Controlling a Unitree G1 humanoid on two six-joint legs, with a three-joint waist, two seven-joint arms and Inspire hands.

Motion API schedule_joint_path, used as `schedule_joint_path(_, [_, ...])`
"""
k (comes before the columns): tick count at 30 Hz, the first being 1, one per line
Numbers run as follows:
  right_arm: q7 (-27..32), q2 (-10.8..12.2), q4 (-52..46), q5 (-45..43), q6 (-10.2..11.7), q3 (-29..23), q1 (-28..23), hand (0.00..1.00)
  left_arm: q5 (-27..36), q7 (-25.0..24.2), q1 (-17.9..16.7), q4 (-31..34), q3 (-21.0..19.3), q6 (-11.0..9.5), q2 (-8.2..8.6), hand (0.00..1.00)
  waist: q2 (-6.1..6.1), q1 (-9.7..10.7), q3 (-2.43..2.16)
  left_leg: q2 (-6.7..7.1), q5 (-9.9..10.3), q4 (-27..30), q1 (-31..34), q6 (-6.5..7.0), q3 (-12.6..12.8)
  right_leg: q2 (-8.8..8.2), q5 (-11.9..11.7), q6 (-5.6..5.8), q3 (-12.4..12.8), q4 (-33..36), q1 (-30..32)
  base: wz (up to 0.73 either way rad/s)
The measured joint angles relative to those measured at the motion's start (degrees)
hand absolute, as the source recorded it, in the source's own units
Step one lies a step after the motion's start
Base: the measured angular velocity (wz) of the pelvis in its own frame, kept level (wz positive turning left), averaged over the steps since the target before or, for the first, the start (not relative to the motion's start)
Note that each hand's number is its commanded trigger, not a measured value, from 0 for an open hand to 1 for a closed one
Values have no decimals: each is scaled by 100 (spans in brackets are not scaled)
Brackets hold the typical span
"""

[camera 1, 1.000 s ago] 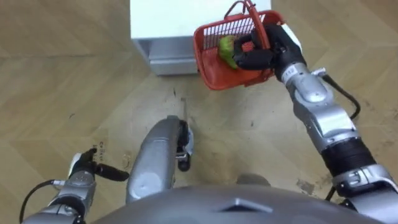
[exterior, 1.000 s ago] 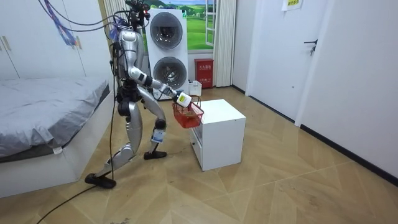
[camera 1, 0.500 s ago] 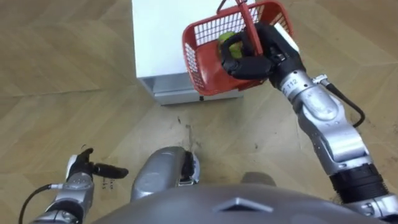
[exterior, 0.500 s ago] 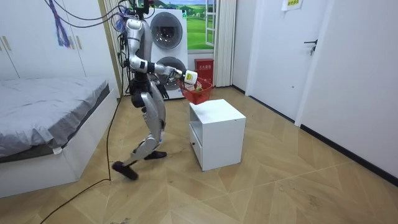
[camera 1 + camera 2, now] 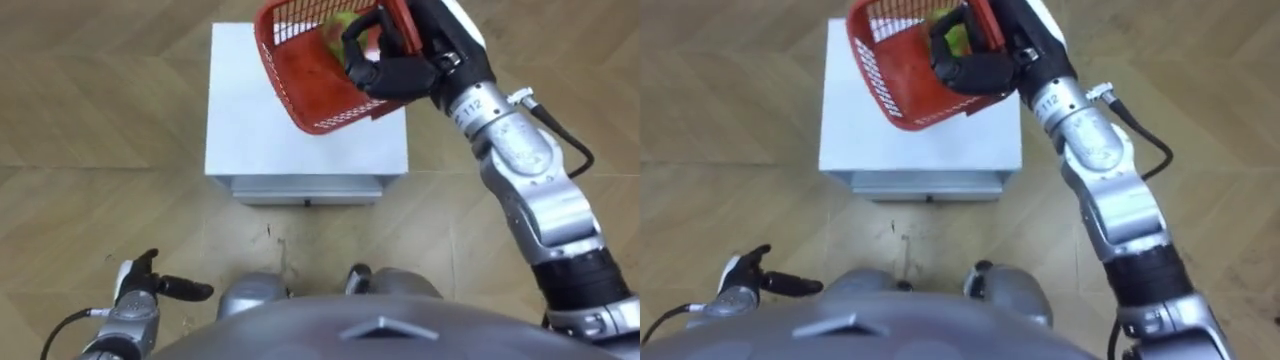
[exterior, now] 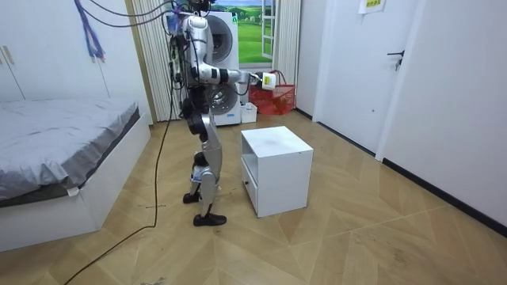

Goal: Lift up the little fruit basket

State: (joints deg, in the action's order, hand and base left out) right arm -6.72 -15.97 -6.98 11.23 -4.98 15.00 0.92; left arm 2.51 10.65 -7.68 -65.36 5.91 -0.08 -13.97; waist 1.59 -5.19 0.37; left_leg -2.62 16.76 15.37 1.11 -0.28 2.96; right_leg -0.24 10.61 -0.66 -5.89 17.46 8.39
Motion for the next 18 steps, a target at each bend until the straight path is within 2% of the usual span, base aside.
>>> schedule_joint_path(4, [88, 26, 25, 105, 0, 53, 35, 100, -72, -1, -66, 66, -23, 16, 0, 0, 47, -43, 6, -18, -7, -146, -112, 3, -7, 42, -14, 14, -27, -197, -150, 4])
schedule_joint_path(8, [400, 69, 332, 239, 18, 135, 41, 100, -234, -3, 62, 146, -21, 3, 27, 0, 104, -159, -4, 0, -9, -170, -173, 3, -74, 46, -59, 42, -19, -456, -360, 7])
schedule_joint_path(9, [489, 89, 406, 243, 18, 223, 62, 100, -291, -2, 66, 158, -24, -9, 24, 0, 122, -164, 2, 17, -8, 2, -111, 2, -57, -12, -115, 45, 87, -575, -445, 24])
schedule_joint_path(10, [556, 178, 539, 253, 36, 304, 115, 100, -350, -2, 105, 195, -21, -19, 18, 0, 271, -153, 77, 79, 67, 641, 326, -21, 3, -182, -172, 76, 570, -713, -537, 38])
schedule_joint_path(11, [581, 206, 639, 280, 59, 304, 138, 100, -373, 2, 121, 233, -19, -24, 25, 0, 328, -127, 66, 144, 58, 554, 553, -34, -11, -245, -189, 106, 789, -773, -545, 84])
schedule_joint_path(12, [611, 189, 799, 313, 114, 176, 147, 100, -422, -5, 233, 355, 19, -38, 82, 0, 315, -128, 63, 116, -442, 207, 1060, 158, 26, -290, -181, 165, 834, -752, -446, 68])
schedule_joint_path(13, [624, 226, 1072, 262, 115, 133, 204, 100, -521, -2, 259, 358, 59, -76, 93, 0, 403, -314, -2, 131, -513, 253, 1116, 194, 243, -357, -110, 304, 697, -693, -320, 54])
schedule_joint_path(14, [611, 236, 1178, 234, 107, 144, 260, 100, -580, -7, 268, 339, 59, -74, 113, 0, 358, -368, 33, 132, -518, 250, 1113, 202, 273, -353, -125, 333, 513, -691, -299, -4])
schedule_joint_path(15, [572, 235, 1259, 222, 112, 176, 287, 100, -657, -9, 241, 296, 58, -36, 154, 0, 322, -509, 49, 140, -524, 243, 1075, 213, 213, -311, -146, 331, 236, -749, -256, -15])
schedule_joint_path(16, [560, 241, 1320, 234, 131, 209, 323, 100, -687, -8, 222, 278, 61, 4, 162, 0, 250, -598, 84, 137, -524, 199, 1001, 212, -8, -186, -253, 249, 81, -885, -183, -19])
schedule_joint_path(17, [575, 239, 1355, 232, 150, 233, 344, 100, -691, -7, 171, 267, 60, 15, 160, 0, 236, -616, 89, 143, -523, 180, 963, 211, -95, -132, -380, 226, 49, -966, -118, -10])
schedule_joint_path(18, [636, 240, 1527, 229, 233, 287, 370, 100, -711, -6, 128, 202, 71, 51, 175, 0, 180, -601, 107, 183, -520, 121, 867, 208, -150, -119, -538, 72, -189, -993, -56, 0])
